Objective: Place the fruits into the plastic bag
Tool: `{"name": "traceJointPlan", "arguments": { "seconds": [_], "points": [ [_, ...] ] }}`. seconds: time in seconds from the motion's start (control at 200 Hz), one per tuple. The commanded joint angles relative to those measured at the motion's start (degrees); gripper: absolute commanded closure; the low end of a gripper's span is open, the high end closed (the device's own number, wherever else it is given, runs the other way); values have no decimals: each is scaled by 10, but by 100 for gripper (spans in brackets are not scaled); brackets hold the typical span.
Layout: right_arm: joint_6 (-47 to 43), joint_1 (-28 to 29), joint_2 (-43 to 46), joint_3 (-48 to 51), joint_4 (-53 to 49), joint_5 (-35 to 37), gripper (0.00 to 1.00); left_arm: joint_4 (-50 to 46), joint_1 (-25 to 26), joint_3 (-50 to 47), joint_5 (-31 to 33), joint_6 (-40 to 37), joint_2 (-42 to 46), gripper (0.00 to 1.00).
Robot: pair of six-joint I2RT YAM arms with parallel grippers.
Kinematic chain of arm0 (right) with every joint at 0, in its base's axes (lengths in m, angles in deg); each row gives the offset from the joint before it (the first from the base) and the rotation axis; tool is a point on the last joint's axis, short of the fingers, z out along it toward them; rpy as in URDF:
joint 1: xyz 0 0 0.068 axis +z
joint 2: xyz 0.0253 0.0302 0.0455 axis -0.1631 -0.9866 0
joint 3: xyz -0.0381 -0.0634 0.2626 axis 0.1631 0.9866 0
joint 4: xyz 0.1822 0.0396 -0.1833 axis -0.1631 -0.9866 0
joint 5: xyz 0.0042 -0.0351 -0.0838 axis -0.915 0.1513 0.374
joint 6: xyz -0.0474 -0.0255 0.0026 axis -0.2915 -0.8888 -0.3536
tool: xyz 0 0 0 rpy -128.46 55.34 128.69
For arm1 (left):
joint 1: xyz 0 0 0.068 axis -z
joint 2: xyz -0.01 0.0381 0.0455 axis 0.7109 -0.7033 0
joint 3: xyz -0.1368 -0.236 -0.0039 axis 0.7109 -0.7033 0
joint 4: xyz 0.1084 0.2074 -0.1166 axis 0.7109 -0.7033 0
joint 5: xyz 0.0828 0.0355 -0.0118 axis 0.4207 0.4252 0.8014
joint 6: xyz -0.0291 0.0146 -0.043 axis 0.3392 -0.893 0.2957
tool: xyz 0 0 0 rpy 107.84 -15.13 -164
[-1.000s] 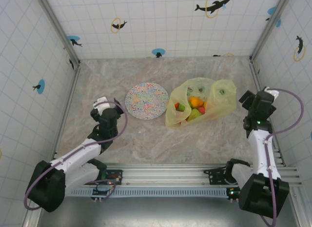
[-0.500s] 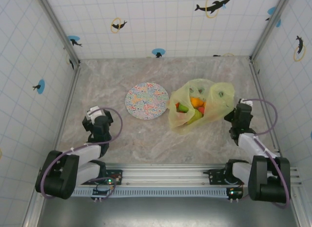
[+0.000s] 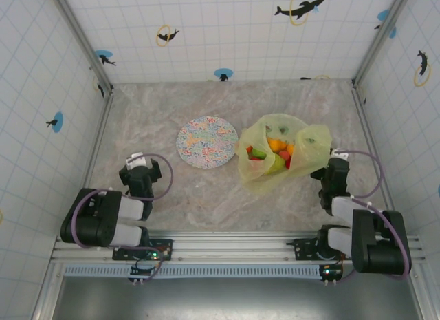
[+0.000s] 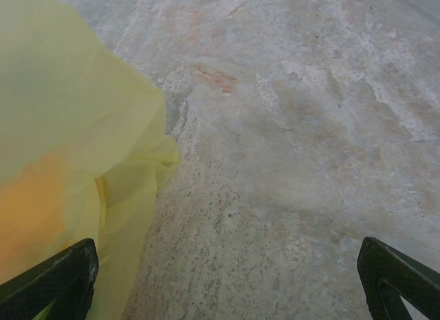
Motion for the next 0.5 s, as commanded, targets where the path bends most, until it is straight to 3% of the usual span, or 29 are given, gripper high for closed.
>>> {"name": "traceJointPlan", "arguments": {
  "seconds": [0.0,0.065,0.225,0.38,0.49],
  "points": [
    [-13,8,-15,27,95,-6,1,78,-13,-16,-47,-27,-16,2],
    [-18,12,-24,35,121,-6,1,128,-18,-24,-54,-28,-38,2],
    [-36,22,-45,46,159,-6,1,90,-40,-10,-86,-11,-40,2],
    [-44,24,-62,54,183,-4,1,149,-77,-35,-169,8,-65,2],
    [-47,25,-83,62,210,0,1,156,-78,-38,-174,6,-67,3]
  ]
}}
